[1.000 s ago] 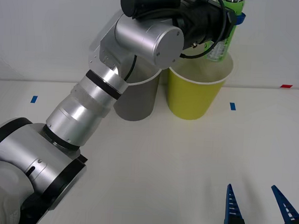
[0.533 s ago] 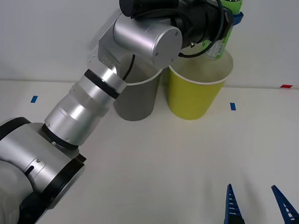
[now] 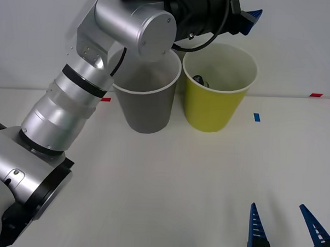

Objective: Put cans in the gray bin and PET bottles in the light green bin.

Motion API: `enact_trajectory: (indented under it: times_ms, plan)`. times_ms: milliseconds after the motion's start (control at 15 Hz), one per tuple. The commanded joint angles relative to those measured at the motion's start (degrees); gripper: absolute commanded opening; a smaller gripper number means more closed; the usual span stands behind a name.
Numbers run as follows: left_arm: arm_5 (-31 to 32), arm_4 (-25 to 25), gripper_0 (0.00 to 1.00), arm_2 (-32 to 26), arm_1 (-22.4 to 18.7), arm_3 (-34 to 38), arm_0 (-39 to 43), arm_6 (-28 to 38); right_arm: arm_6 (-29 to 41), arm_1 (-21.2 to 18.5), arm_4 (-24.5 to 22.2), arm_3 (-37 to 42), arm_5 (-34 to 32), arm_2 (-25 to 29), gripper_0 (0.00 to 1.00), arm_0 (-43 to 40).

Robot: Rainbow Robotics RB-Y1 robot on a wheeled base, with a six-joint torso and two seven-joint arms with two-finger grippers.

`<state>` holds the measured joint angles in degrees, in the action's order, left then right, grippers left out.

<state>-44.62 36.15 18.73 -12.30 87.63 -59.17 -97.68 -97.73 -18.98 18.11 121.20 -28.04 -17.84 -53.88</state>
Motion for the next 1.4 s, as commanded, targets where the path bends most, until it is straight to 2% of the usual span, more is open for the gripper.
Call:
enact_trajectory:
  times_ms: [67, 200, 400, 533, 667, 933, 1200, 1400]
  plan:
    - [-3.63, 0.94, 1.0, -0.18, -5.02, 5.53, 0.99, -0.05, 0.0, 0.0, 0.0, 0.0, 0.0, 0.0, 1.0, 0.0]
    - [-3.89, 1.11, 1.0, -1.76, -6.86, 12.39, 6.96, -0.05, 0.0, 0.0, 0.0, 0.0, 0.0, 0.0, 1.0, 0.0]
    - [-12.42, 0.15, 1.0, -9.15, -8.88, 28.21, 18.3, -0.23, 0.0, 0.0, 0.0, 0.0, 0.0, 0.0, 1.0, 0.0]
    - [-13.91, -3.37, 1.0, -11.52, -9.06, 37.17, 26.65, -0.23, 0.0, 0.0, 0.0, 0.0, 0.0, 0.0, 1.0, 0.0]
    - [-13.91, -9.0, 1.0, -11.52, -9.41, 44.99, 35.62, 0.21, 0.0, 0.0, 0.0, 0.0, 0.0, 0.0, 1.0, 0.0]
    - [-13.91, -14.44, 1.0, -11.52, -10.73, 57.74, 51.79, 0.74, 0.0, 0.0, 0.0, 0.0, 0.0, 0.0, 1.0, 0.0]
    - [-13.83, -17.52, 1.0, -11.61, -11.96, 62.37, 61.98, 0.74, 0.0, 0.0, 0.0, 0.0, 0.0, 0.0, 1.0, 0.0]
    - [-13.3, -20.69, 1.0, -12.75, -7.3, 62.37, 68.93, 0.3, 0.0, 0.0, 0.0, 0.0, 0.0, 0.0, 1.0, 0.0]
